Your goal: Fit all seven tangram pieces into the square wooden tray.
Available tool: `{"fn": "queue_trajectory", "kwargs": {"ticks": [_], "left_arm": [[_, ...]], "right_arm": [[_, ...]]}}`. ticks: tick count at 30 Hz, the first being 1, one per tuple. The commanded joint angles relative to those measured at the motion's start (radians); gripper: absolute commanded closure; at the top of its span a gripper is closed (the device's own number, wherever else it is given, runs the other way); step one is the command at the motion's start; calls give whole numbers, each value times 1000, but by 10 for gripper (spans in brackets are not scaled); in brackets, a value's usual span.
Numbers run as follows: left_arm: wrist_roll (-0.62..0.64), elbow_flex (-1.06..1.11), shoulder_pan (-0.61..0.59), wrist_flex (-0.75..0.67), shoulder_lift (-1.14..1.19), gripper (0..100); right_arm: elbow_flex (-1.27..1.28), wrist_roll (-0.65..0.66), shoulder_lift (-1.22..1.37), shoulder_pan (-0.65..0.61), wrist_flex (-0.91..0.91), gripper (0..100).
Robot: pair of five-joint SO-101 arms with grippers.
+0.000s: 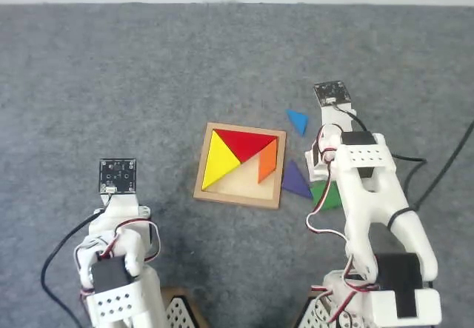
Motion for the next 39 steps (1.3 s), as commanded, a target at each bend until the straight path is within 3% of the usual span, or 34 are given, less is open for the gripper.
{"fn": "queue_trajectory", "kwargs": {"ticks": [1, 5, 12, 18, 29, 35, 39], "left_arm": [[-9, -8, -3, 5, -18, 985], [-9, -8, -3, 5, -18, 985], [-9, -8, -3, 5, -18, 985], [-9, -8, -3, 5, -18, 985], [-9, -8, -3, 5, -18, 985], [-9, -8, -3, 5, -18, 985], [-9, -8, -3, 5, -18, 985]], "right_arm": [[-11, 0, 2, -4, -42, 868], [-23, 84, 2, -4, -48, 868], [-37, 382, 5, -2, -33, 868], [-60, 485, 96, 16, -7, 868], [-173, 520, 188, 96, 15, 868], [-186, 698, 122, 97, 42, 860], [-259, 816, 122, 96, 137, 790]]}}
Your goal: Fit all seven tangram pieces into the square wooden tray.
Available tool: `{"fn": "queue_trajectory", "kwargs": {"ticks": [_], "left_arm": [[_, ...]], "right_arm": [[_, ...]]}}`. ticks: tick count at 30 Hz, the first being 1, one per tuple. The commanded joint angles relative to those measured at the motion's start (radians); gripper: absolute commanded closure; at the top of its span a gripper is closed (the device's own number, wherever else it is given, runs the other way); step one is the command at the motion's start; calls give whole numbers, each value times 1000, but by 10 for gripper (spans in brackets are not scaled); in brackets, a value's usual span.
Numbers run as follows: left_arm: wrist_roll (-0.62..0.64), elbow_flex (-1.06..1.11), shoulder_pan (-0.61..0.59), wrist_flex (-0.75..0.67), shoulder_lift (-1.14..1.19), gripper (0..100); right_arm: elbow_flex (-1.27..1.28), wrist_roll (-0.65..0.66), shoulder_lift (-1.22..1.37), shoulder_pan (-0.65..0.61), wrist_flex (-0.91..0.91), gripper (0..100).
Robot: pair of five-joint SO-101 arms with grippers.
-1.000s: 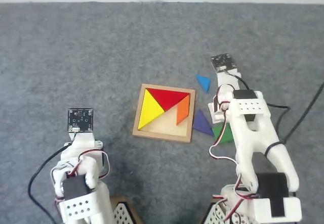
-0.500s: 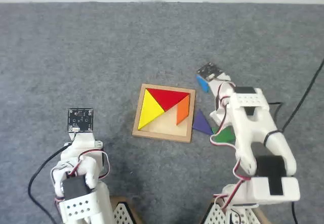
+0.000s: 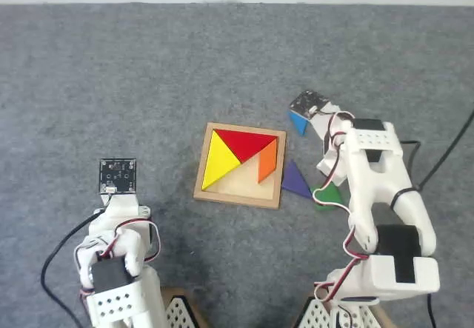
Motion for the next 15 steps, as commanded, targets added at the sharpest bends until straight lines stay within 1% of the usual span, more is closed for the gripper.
{"fn": "queue_trajectory", "kwargs": {"ticks": [1, 5, 8, 11, 15], "left_arm": [[-9, -8, -3, 5, -18, 985], [-9, -8, -3, 5, -18, 985], [-9, -8, -3, 5, -18, 985], [-9, -8, -3, 5, -18, 985], [-9, -8, -3, 5, -18, 985]], "right_arm": [[-132, 127, -64, 8, 111, 771], [-209, 229, -25, 15, 162, 721], [-267, 310, 68, 38, 203, 719], [-315, 334, 171, 48, 219, 723], [-318, 370, 259, 47, 209, 748]]}}
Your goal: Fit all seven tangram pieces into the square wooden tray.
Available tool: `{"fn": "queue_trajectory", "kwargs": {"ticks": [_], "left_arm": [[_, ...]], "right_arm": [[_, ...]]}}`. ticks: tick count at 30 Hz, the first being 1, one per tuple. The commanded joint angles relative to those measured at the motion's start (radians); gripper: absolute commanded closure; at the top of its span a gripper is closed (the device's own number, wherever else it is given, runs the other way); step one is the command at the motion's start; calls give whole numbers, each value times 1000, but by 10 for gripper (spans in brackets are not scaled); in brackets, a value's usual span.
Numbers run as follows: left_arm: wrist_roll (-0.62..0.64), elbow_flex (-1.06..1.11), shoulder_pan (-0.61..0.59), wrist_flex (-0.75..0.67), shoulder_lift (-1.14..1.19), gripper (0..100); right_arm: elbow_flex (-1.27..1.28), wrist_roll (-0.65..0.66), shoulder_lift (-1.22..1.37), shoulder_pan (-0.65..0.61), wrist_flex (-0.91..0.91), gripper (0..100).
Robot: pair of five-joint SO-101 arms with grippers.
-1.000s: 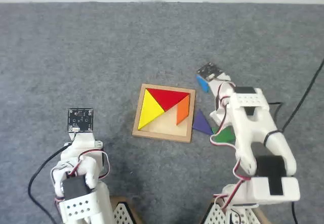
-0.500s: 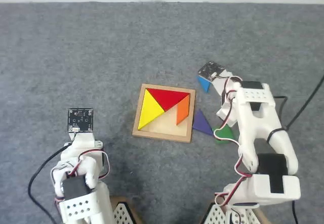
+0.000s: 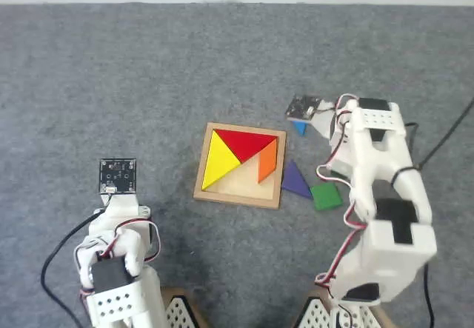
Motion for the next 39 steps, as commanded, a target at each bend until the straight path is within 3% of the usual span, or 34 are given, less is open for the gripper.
{"fn": "queue_trajectory", "kwargs": {"ticks": [1, 10, 13, 24, 29, 32, 36, 39], "left_arm": [[-9, -8, -3, 5, -18, 985], [-9, -8, -3, 5, -18, 985], [-9, -8, -3, 5, -18, 985], [-9, -8, -3, 5, -18, 985], [-9, -8, -3, 5, -18, 985], [-9, -8, -3, 5, -18, 985], [-9, -8, -3, 5, -18, 985], [-9, -8, -3, 5, -18, 985]], "right_arm": [[-57, 49, 54, 12, 8, 758], [-58, 37, 102, 25, -33, 896], [-61, 0, 96, 33, -31, 901], [-189, -445, 93, 22, -22, 905], [-287, -743, 101, 22, 22, 905], [-315, -850, 104, 12, 25, 901], [-311, -875, 104, -4, 42, 868], [-262, -770, 90, -36, 113, 792]]}}
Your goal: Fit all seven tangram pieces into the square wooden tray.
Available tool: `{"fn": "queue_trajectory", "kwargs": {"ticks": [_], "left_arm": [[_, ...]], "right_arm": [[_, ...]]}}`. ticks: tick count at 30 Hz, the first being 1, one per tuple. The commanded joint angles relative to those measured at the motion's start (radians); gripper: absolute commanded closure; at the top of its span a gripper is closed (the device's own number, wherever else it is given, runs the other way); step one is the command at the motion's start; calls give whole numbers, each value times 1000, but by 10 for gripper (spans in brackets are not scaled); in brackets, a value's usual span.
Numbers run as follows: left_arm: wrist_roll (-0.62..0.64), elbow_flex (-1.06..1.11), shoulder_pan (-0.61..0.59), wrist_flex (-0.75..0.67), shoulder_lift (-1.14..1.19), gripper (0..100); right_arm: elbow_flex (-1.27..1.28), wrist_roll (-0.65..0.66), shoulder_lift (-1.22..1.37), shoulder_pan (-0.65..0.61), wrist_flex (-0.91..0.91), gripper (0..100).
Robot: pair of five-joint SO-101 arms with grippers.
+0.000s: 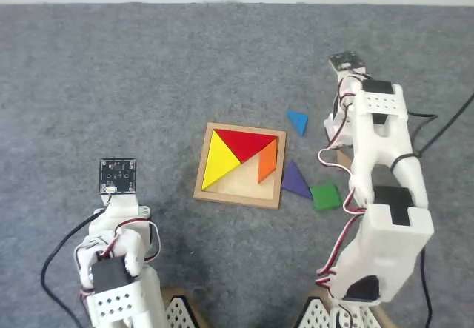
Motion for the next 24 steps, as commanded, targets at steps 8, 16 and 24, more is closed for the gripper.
{"fn": "queue_trajectory", "kwargs": {"ticks": [8, 16, 24], "left_arm": [[-9, -8, -3, 5, -18, 985], [-9, -8, -3, 5, -18, 985], [-9, -8, -3, 5, -18, 985]], "right_arm": [[233, 298, -173, -59, -39, 751], [224, 377, -119, -1, -65, 753], [221, 379, -15, -7, -131, 753]]}}
